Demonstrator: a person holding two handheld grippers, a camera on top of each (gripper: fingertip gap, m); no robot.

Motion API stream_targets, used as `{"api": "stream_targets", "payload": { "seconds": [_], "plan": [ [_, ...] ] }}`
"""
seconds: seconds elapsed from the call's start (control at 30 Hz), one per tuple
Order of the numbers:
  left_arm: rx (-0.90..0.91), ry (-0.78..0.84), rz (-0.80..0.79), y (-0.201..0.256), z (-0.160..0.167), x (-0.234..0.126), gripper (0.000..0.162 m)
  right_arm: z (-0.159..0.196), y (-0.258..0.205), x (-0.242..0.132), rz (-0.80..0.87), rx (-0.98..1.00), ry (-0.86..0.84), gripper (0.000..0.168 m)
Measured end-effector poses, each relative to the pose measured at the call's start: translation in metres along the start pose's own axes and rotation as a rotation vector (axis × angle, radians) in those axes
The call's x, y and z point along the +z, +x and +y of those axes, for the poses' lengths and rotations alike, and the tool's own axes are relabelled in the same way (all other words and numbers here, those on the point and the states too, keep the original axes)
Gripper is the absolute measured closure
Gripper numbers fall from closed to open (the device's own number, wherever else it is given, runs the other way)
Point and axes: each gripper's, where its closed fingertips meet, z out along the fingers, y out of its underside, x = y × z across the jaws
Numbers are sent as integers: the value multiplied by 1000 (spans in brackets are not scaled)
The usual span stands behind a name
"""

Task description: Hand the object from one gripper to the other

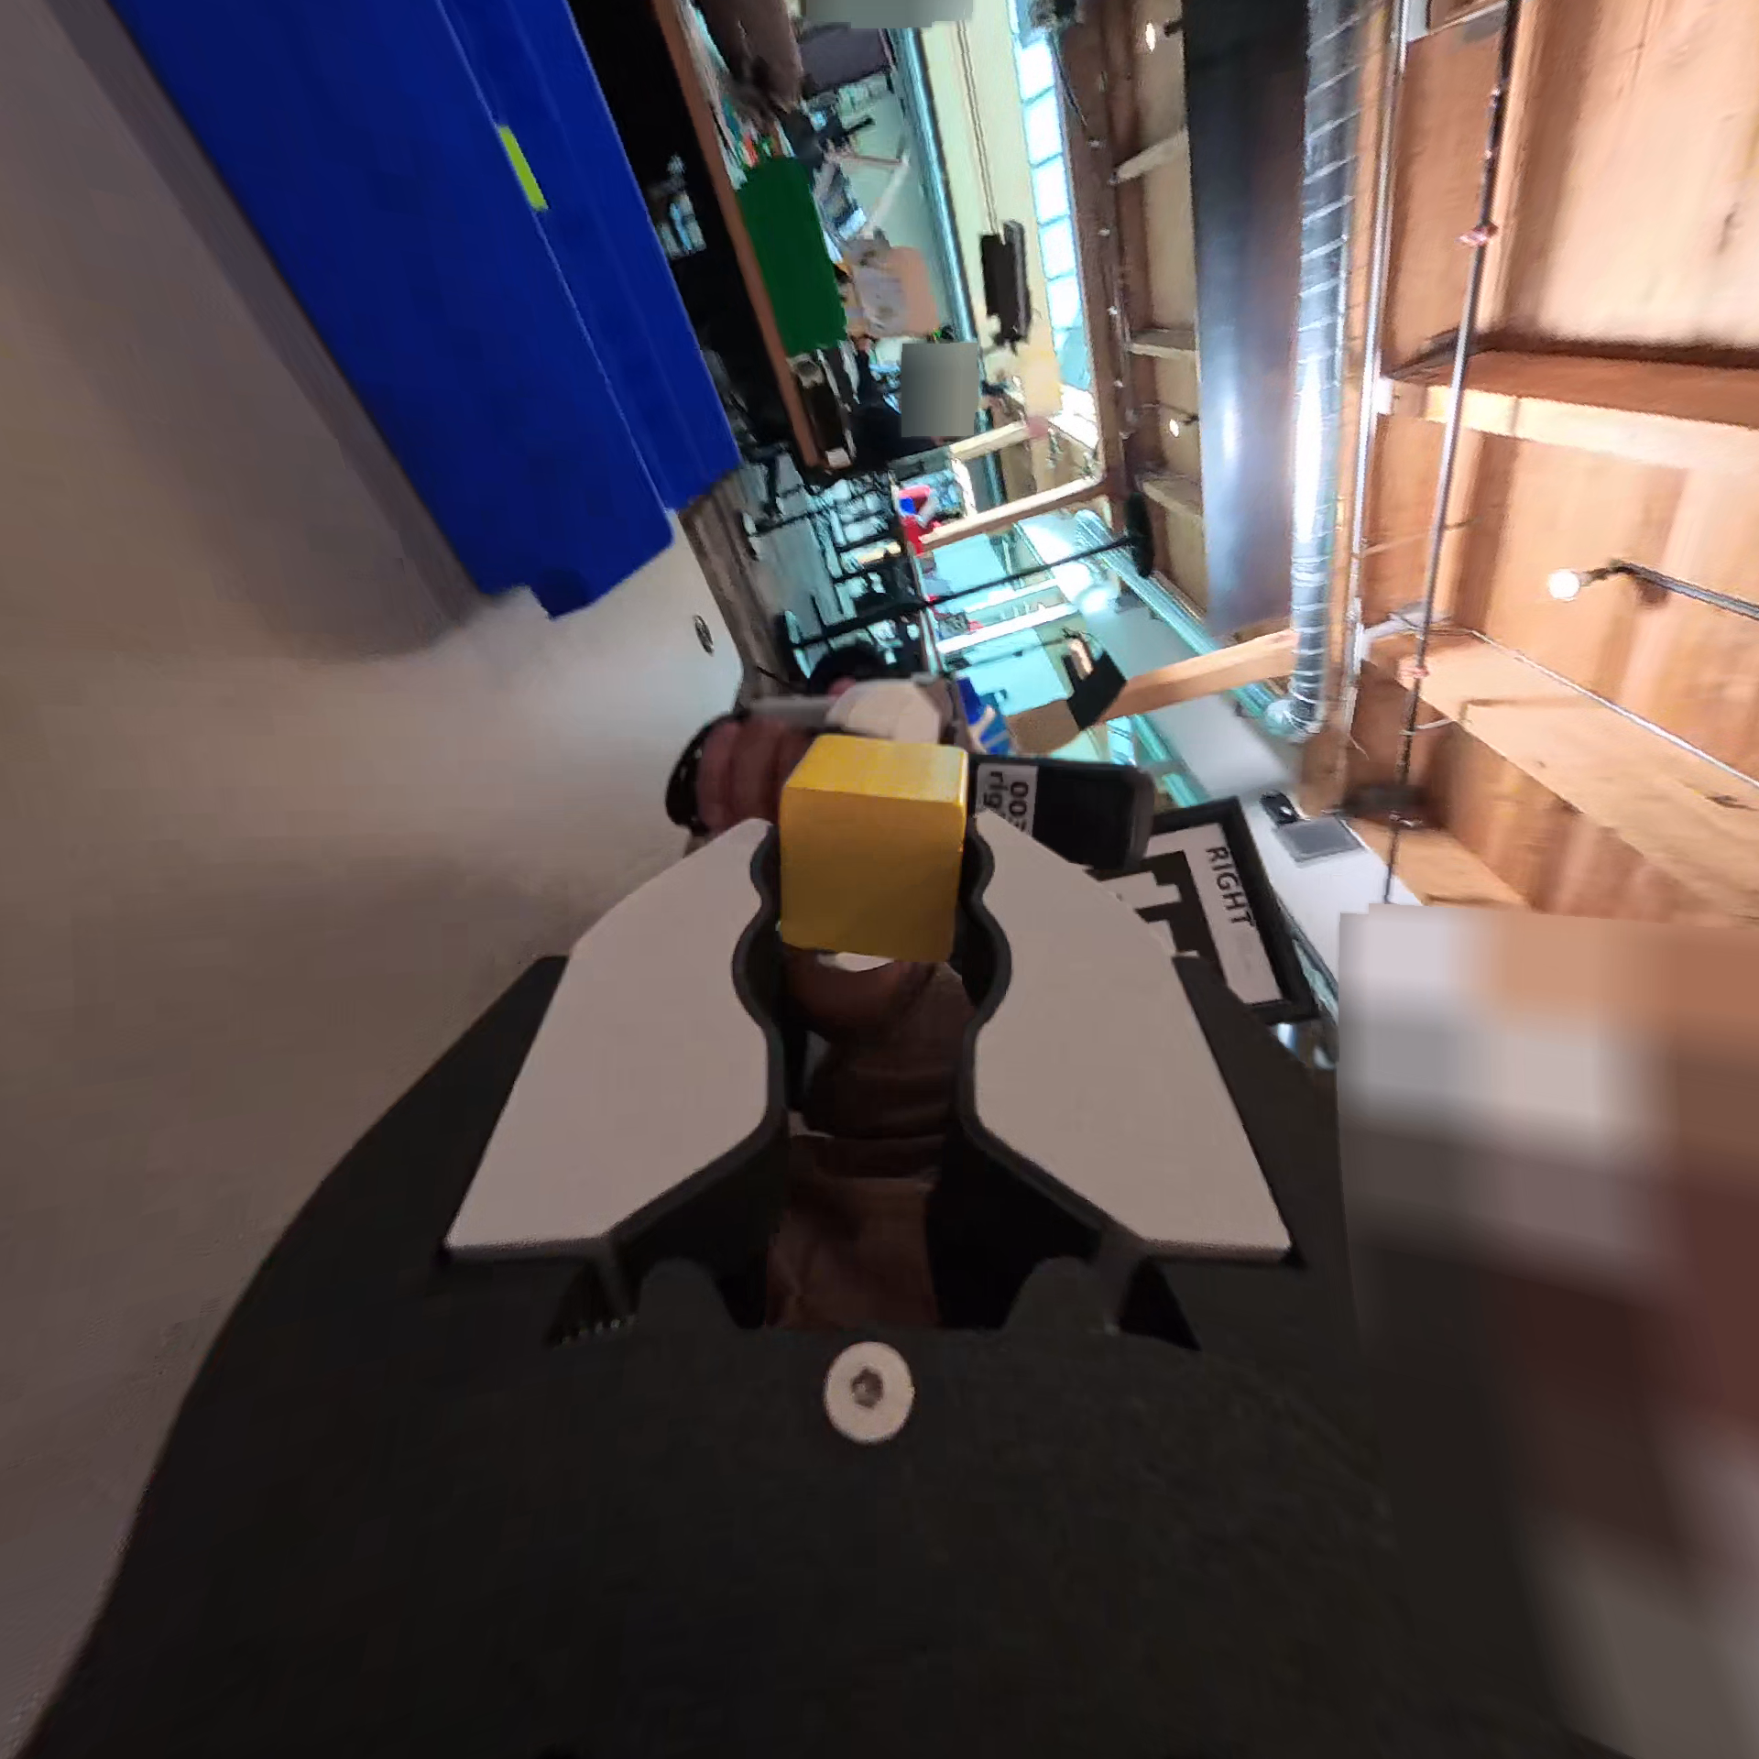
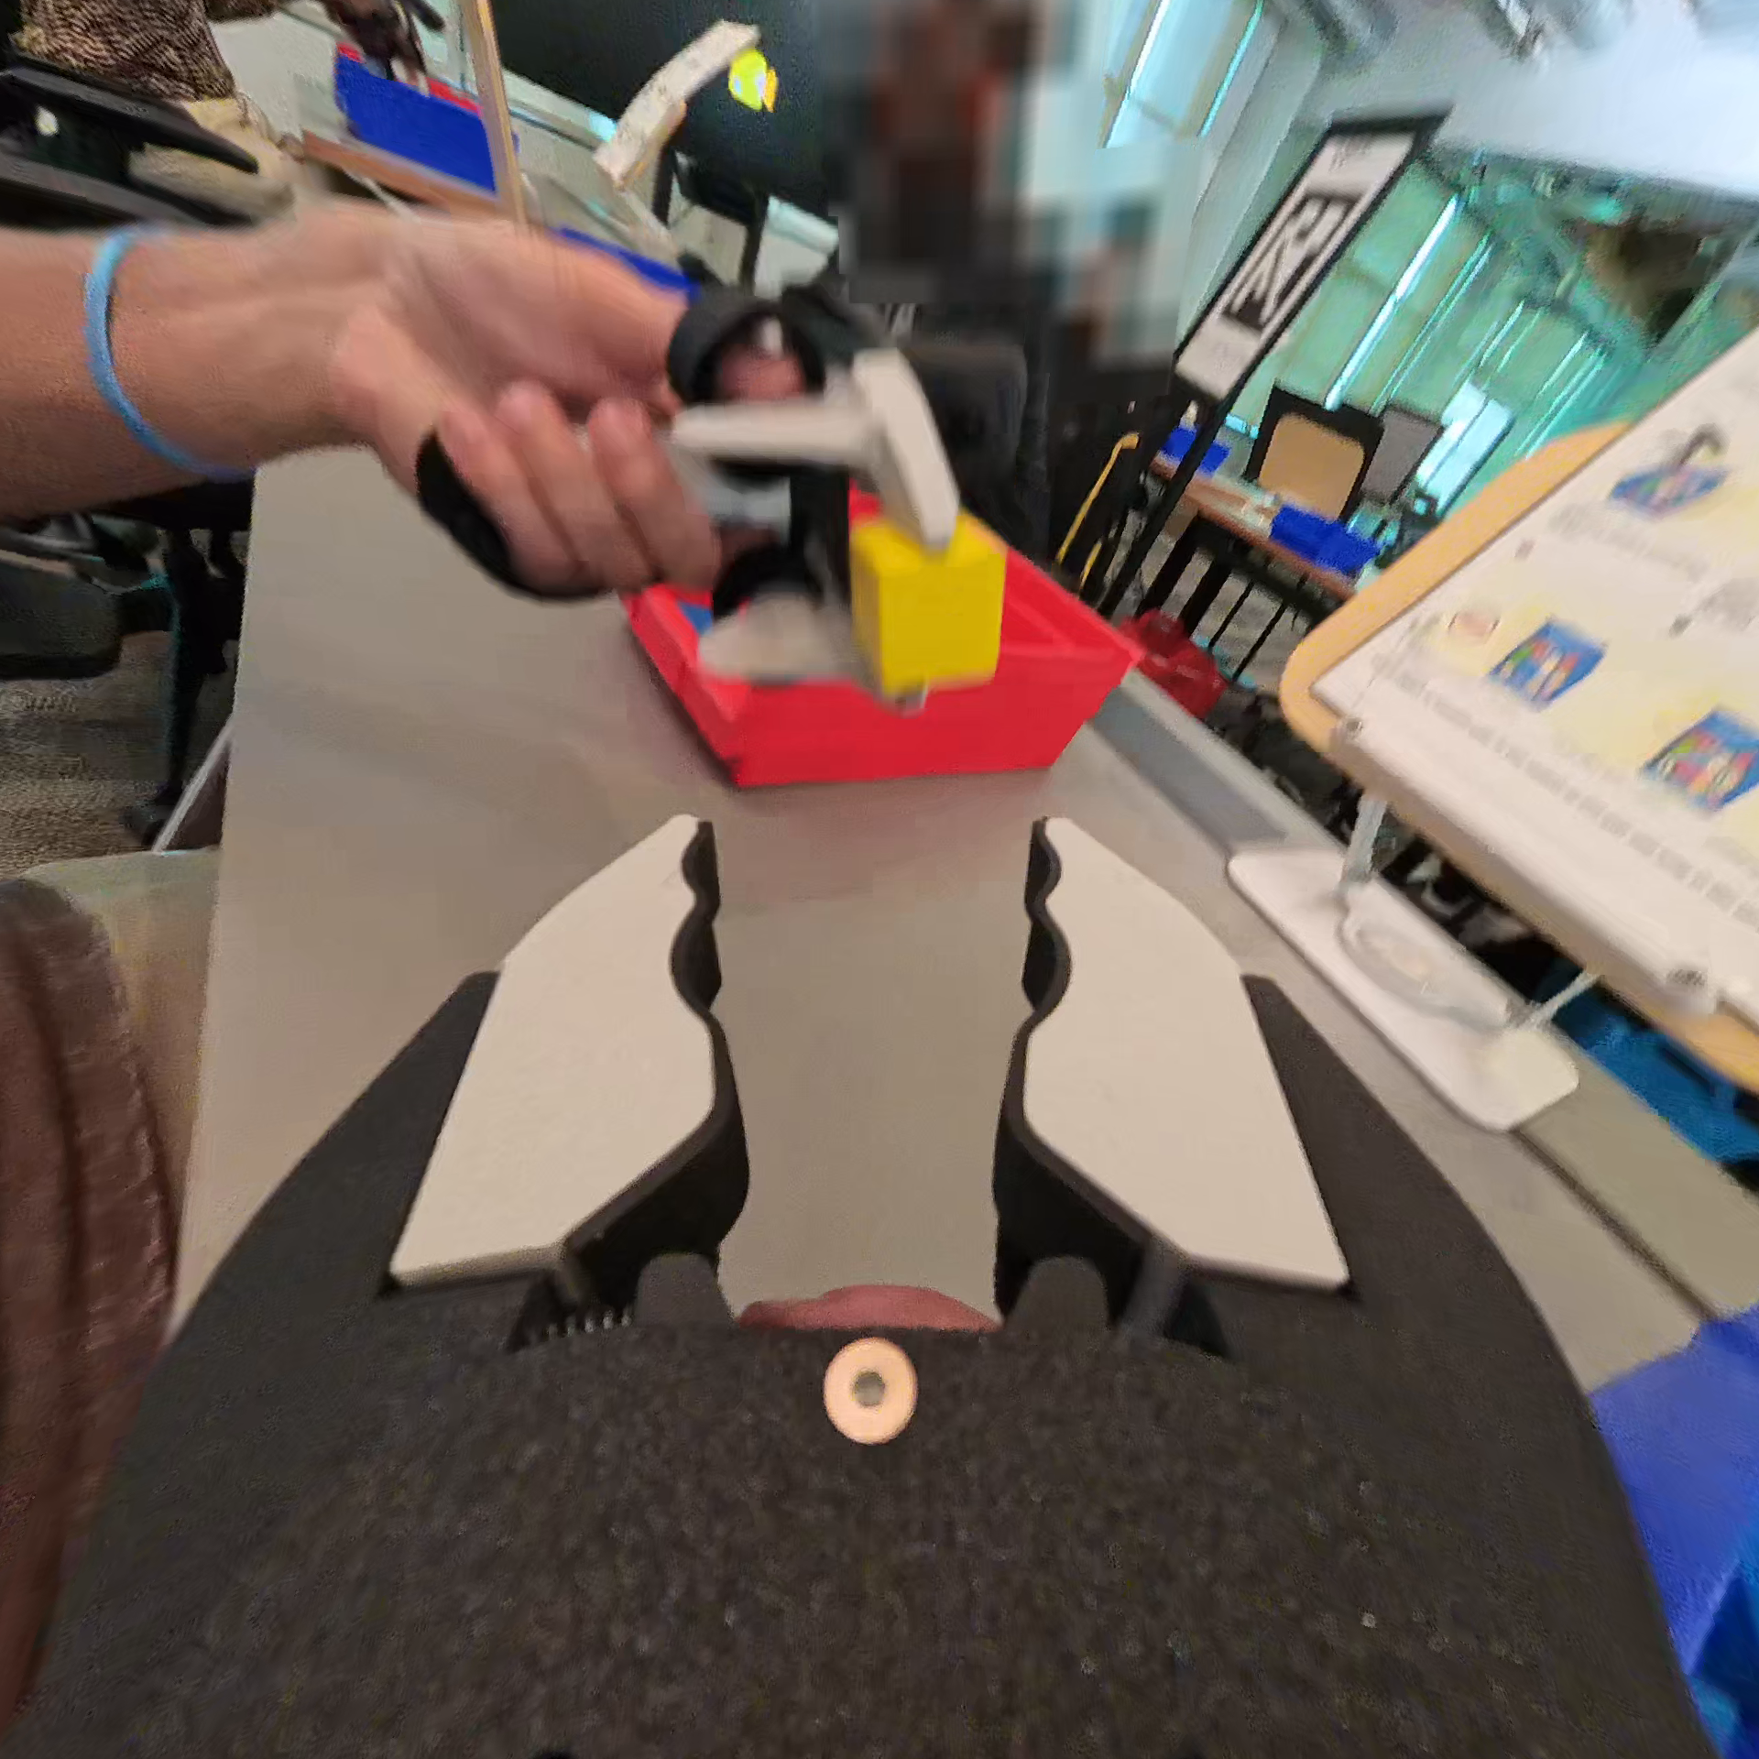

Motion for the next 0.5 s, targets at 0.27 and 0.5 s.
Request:
{"api": "stream_targets", "payload": {
  "seconds": [0.27, 0.5],
  "plan": [
    [-77, -105, 127, -1, 27, 48, 127, -6, 7, 9, -114, 46, 29, 117],
    [6, -103, 154, -1, 54, 43, 97, -2, 2, -10, -71, 29, -15, 135]
  ]
}}
